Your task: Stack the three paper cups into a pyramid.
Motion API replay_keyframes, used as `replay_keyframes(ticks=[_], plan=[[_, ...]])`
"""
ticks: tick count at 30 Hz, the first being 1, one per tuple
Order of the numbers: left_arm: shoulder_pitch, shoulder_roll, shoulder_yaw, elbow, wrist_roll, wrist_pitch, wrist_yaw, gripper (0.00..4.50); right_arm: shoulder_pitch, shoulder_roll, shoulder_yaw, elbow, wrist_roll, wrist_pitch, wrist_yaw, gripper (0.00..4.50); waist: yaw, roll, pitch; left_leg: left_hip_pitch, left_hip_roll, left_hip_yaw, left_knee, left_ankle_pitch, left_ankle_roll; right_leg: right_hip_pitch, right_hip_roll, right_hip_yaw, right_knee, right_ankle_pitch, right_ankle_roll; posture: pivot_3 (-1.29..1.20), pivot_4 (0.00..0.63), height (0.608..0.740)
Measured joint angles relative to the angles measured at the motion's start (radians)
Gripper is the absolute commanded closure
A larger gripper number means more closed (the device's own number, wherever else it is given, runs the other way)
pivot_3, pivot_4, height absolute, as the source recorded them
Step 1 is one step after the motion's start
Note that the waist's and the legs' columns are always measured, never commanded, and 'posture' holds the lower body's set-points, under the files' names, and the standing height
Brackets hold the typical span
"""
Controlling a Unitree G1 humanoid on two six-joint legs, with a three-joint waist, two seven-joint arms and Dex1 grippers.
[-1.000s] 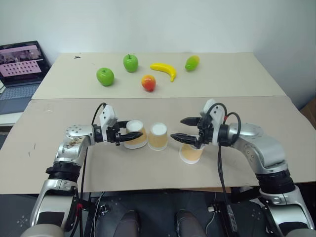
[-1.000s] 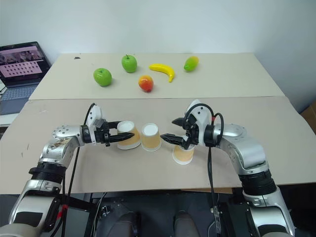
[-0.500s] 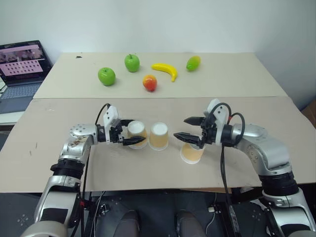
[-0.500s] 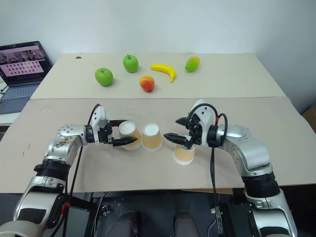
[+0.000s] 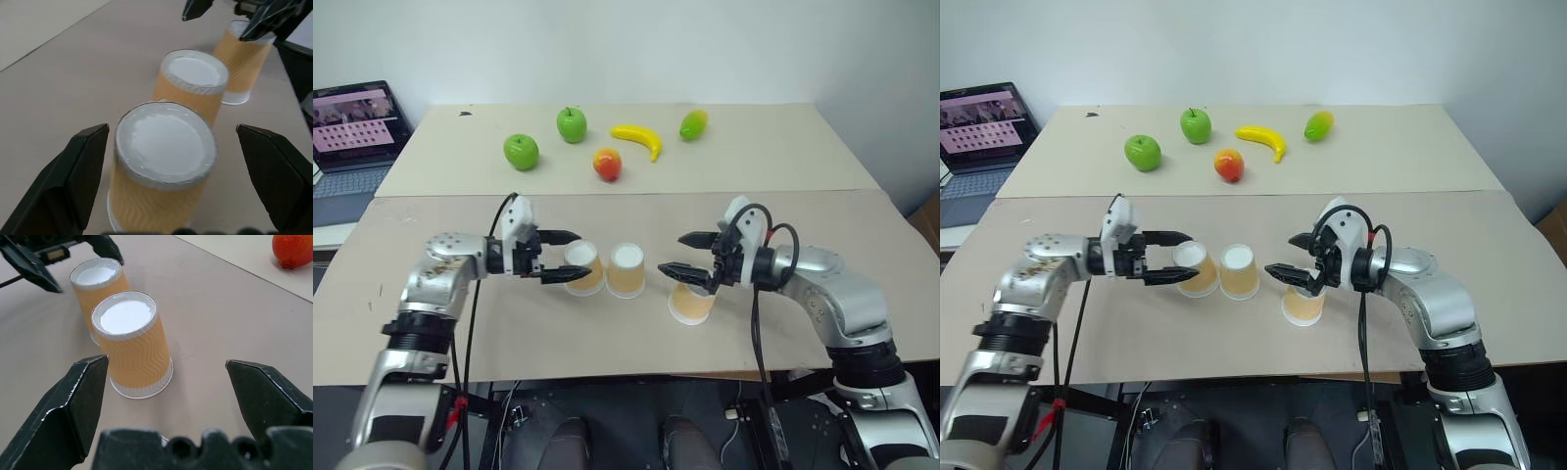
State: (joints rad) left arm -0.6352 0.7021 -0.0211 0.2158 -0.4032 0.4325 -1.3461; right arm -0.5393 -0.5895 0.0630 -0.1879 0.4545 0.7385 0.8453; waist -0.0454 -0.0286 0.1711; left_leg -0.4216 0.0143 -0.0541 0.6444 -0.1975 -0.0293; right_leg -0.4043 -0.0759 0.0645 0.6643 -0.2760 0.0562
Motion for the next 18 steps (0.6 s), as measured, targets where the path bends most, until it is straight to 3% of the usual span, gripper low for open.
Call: replay_keyframes(ticks=[5, 13, 18], plan=[[-0.008, 0.094, 0.024, -0.154, -0.114, 0.178, -0.034, 0.07, 0.004, -0.038, -0.022, -0.004, 0.009, 0.008, 0.009, 0.0, 0.003, 0.0, 0.0, 0.0, 0.0, 0.0, 0.0, 0.0, 0.0, 0.0, 0.0, 0.0, 0.0, 0.0, 0.0, 0.0, 0.15, 0.732], [-0.02, 0.133, 0.044, -0.206, -0.146, 0.226, -0.03, 0.07, 0.042, -0.213, -0.24, -0.063, 0.122, 0.061, 0.059, 0.0, 0.005, 0.0, 0.0, 0.0, 0.0, 0.0, 0.0, 0.0, 0.0, 0.001, 0.0, 0.0, -0.001, 0.0, 0.0, 0.0, 0.15, 0.732], [0.009, 0.141, 0.048, -0.266, -0.171, 0.257, -0.011, 0.07, 0.253, -0.339, -0.323, -0.137, 0.178, 0.074, 0.155, 0.0, 0.006, 0.0, 0.0, -0.001, 0.0, 0.001, 0.0, -0.001, 0.001, 0.001, 0.0, 0.0, -0.001, 0.0, 0.0, 0.0, 0.15, 0.732]])
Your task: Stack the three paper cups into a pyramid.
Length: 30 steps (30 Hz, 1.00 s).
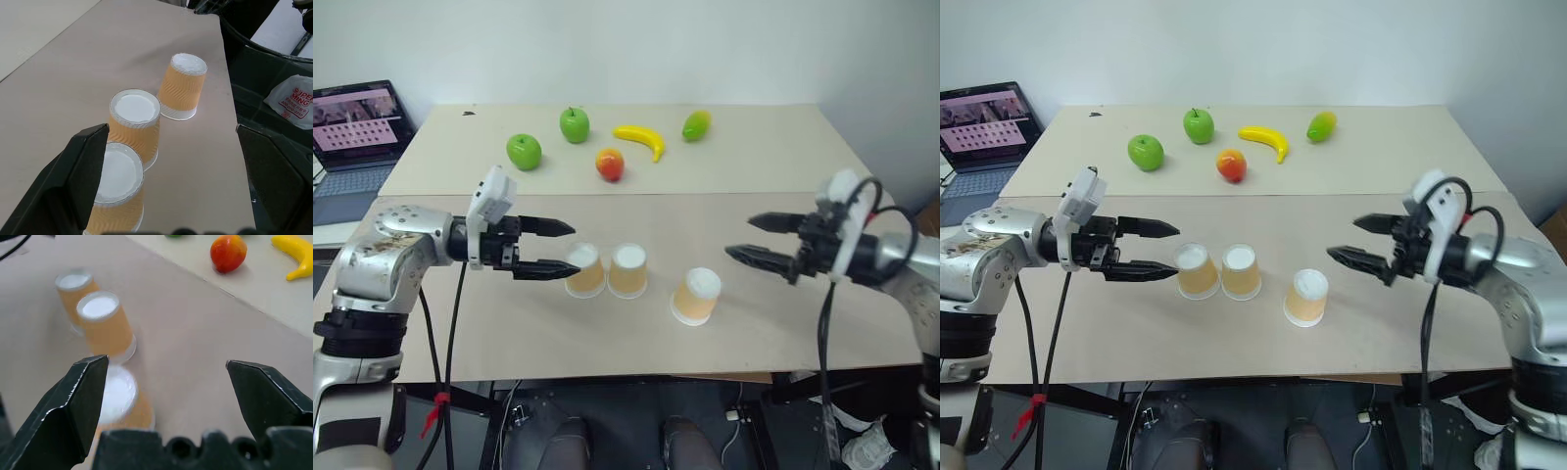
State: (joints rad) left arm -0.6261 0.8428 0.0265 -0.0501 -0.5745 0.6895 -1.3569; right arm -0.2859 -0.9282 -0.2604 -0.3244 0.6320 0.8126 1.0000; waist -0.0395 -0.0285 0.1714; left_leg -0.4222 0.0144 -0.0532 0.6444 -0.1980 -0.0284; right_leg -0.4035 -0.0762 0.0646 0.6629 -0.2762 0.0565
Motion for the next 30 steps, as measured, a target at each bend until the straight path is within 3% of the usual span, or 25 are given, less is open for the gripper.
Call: replay_keyframes(ticks=[5, 13, 30], plan=[[0.017, 0.016, 0.004, -0.048, -0.023, 0.017, 0.009, 0.07, 0.126, -0.019, 0.091, -0.045, -0.048, -0.03, 0.024, 0.0, -0.01, 0.0, 0.0, 0.003, 0.0, 0.002, 0.001, 0.0, 0.0, 0.001, 0.001, 0.002, 0.002, 0.0, 0.0, 0.0, 0.15, 0.732], [0.021, 0.024, 0.011, -0.071, -0.055, 0.037, 0.028, 0.07, 0.002, 0.081, 0.211, -0.018, -0.092, -0.062, -0.037, 0.0, -0.004, 0.0, 0.0, 0.002, 0.0, 0.001, 0.0, 0.0, 0.0, 0.001, 0.001, 0.002, 0.0, 0.0, 0.0, 0.0, 0.15, 0.732], [0.031, 0.032, 0.031, -0.109, -0.086, 0.051, 0.071, 0.07, -0.061, 0.13, 0.253, 0.038, -0.118, -0.083, -0.049, 0.0, -0.003, 0.0, 0.0, 0.001, 0.0, 0.001, 0.001, 0.0, 0.0, 0.0, 0.001, 0.001, 0.001, 0.0, 0.0, 0.0, 0.15, 0.732]])
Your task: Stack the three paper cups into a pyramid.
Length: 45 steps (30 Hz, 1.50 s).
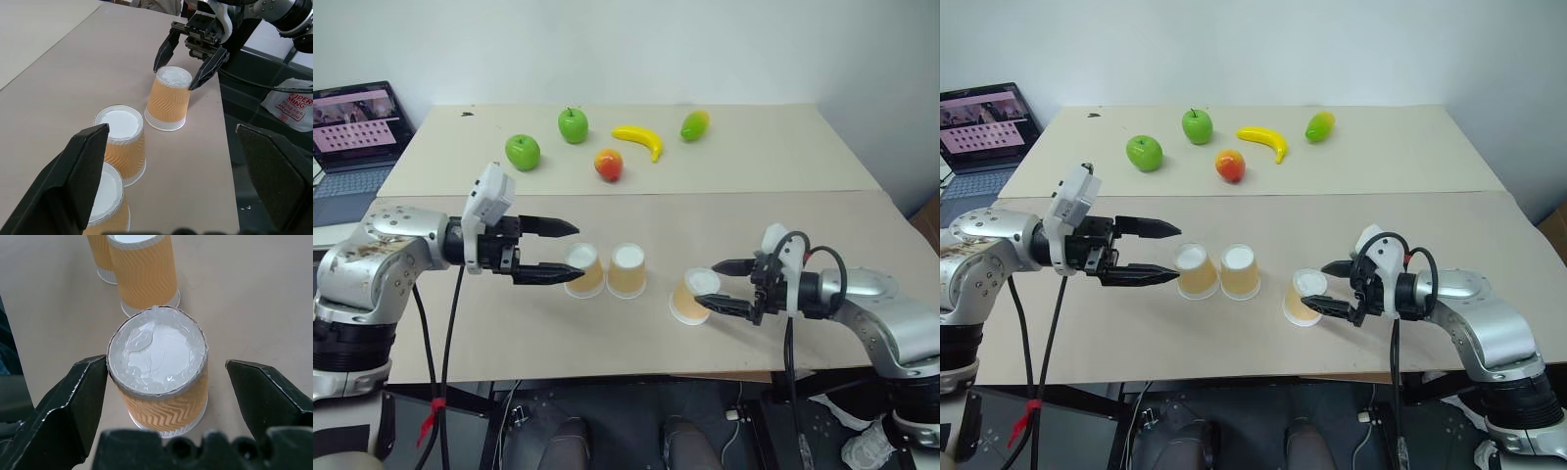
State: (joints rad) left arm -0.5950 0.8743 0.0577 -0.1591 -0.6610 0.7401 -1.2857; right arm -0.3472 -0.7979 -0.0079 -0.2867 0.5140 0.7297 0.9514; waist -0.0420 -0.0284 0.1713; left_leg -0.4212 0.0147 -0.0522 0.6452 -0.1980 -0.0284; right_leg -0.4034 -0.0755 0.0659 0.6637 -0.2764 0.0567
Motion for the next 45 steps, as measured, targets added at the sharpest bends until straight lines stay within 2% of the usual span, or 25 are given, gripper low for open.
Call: replay_keyframes(ticks=[1, 2, 6, 7, 14, 17, 23, 27, 32, 37, 45], plan=[[0.003, 0.0, 0.0, 0.0, 0.0, 0.0, 0.0, 0.07, -0.003, 0.003, 0.0, 0.0, 0.0, 0.0, -0.001, 0.0, 0.0, 0.0, 0.0, 0.0, 0.0, 0.0, 0.0, 0.0, 0.0, 0.0, 0.0, 0.0, 0.0, 0.0, 0.0, 0.0, 0.15, 0.732], [0.004, 0.0, 0.0, 0.0, 0.0, 0.0, 0.0, 0.0, -0.007, 0.004, 0.0, 0.0, 0.001, 0.0, -0.001, 0.52, 0.0, 0.0, 0.0, 0.0, 0.0, 0.0, 0.0, 0.0, 0.0, 0.0, 0.0, 0.0, 0.0, 0.0, 0.0, 0.0, 0.15, 0.732], [0.005, 0.0, 0.0, 0.0, 0.0, 0.0, 0.004, 0.0, -0.015, 0.005, 0.0, 0.0, 0.002, 0.0, -0.001, 1.67, 0.001, 0.0, 0.0, 0.0, 0.0, 0.0, 0.0, 0.0, 0.0, 0.0, 0.0, 0.0, 0.0, 0.0, 0.0, 0.0, 0.15, 0.732], [0.005, 0.0, 0.0, 0.0, 0.0, 0.0, 0.006, 0.0, -0.015, 0.005, 0.0, 0.0, 0.002, 0.0, -0.001, 1.76, 0.0, 0.0, 0.0, 0.0, 0.0, 0.0, 0.0, 0.0, 0.0, 0.0, 0.0, 0.0, 0.0, 0.0, 0.0, 0.0, 0.15, 0.732], [0.004, 0.0, 0.0, 0.002, 0.0, -0.001, 0.007, 0.0, -0.041, 0.01, 0.001, 0.004, -0.002, 0.0, -0.009, 1.76, -0.001, 0.0, 0.0, 0.0, 0.0, 0.0, 0.0, 0.0, 0.0, 0.0, 0.0, 0.0, 0.0, 0.0, 0.0, 0.0, 0.15, 0.732], [0.004, 0.001, 0.001, 0.009, 0.0, -0.001, 0.008, 0.0, -0.116, 0.03, 0.014, 0.033, -0.01, 0.0, -0.014, 1.76, -0.005, 0.0, 0.0, 0.0, 0.0, 0.0, 0.0, 0.0, 0.0, 0.0, 0.0, 0.0, 0.0, 0.0, 0.0, 0.0, 0.15, 0.732], [0.006, 0.005, 0.005, 0.057, 0.006, -0.01, 0.015, 0.0, -0.461, 0.097, 0.045, 0.18, -0.021, -0.009, 0.017, 1.76, -0.006, 0.001, 0.0, 0.001, 0.001, 0.0, -0.001, 0.0, 0.0, -0.001, 0.001, 0.0, 0.0, 0.0, 0.0, 0.0, 0.15, 0.732], [0.012, 0.006, 0.02, 0.081, 0.014, -0.017, 0.042, 0.0, -0.759, 0.179, 0.139, 0.461, -0.08, -0.01, 0.077, 1.76, -0.007, 0.001, 0.001, 0.0, 0.0, 0.0, -0.001, 0.0, 0.0, -0.003, 0.0, 0.0, 0.001, 0.0, 0.0, 0.0, 0.15, 0.732], [0.023, 0.011, 0.042, 0.081, 0.013, -0.018, 0.058, 0.0, -0.953, 0.27, 0.199, 0.689, -0.115, -0.041, 0.218, 1.76, -0.006, 0.001, 0.001, -0.001, 0.0, 0.0, -0.001, 0.0, 0.0, -0.002, 0.0, 0.0, 0.001, 0.0, 0.0, 0.0, 0.15, 0.732], [0.052, 0.016, 0.05, 0.065, 0.011, -0.017, 0.073, 0.0, -1.018, 0.38, 0.262, 0.841, -0.14, -0.04, 0.329, 1.76, -0.007, 0.002, 0.001, -0.001, 0.0, 0.0, -0.001, 0.0, -0.001, -0.004, 0.0, 0.0, 0.003, 0.0, 0.0, 0.0, 0.15, 0.732], [0.085, 0.023, 0.068, 0.016, -0.006, -0.008, 0.097, 0.0, -1.054, 0.429, 0.327, 0.926, -0.218, -0.06, 0.444, 1.76, -0.006, 0.002, 0.001, -0.002, 0.0, -0.001, -0.001, 0.0, -0.001, -0.004, 0.0, -0.001, 0.007, 0.0, 0.0, 0.0, 0.15, 0.732]])
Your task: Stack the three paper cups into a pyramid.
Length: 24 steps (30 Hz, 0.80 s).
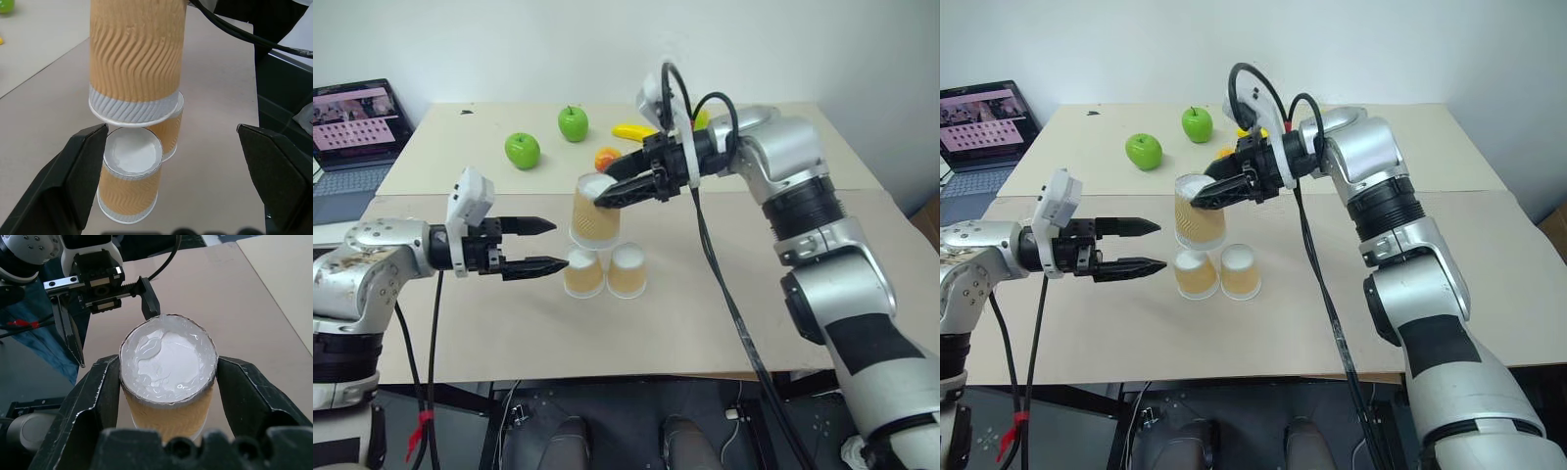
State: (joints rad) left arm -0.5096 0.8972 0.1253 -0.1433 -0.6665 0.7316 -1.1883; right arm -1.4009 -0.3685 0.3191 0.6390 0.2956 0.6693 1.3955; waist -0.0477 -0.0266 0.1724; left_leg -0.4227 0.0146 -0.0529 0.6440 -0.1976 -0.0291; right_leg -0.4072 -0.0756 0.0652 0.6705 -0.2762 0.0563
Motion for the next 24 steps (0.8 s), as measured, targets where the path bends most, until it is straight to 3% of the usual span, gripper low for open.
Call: replay_keyframes(ticks=[23, 24], plan=[[0.021, 0.02, 0.026, -0.038, -0.027, 0.015, 0.02, 0.0, 0.014, 0.031, 0.014, 0.087, -0.117, -0.147, 0.044, 1.76, -0.017, 0.0, 0.0, 0.001, 0.0, 0.0, 0.0, 0.0, 0.0, 0.0, 0.0, 0.0, 0.001, 0.0, 0.0, 0.0, 0.15, 0.732], [0.021, 0.02, 0.026, -0.038, -0.027, 0.015, 0.02, 0.0, 0.014, 0.031, 0.014, 0.086, -0.117, -0.147, 0.044, 1.28, -0.017, 0.0, 0.0, 0.001, 0.0, 0.0, 0.0, 0.0, 0.0, 0.0, 0.0, 0.0, 0.001, 0.0, 0.0, 0.0, 0.15, 0.732]])
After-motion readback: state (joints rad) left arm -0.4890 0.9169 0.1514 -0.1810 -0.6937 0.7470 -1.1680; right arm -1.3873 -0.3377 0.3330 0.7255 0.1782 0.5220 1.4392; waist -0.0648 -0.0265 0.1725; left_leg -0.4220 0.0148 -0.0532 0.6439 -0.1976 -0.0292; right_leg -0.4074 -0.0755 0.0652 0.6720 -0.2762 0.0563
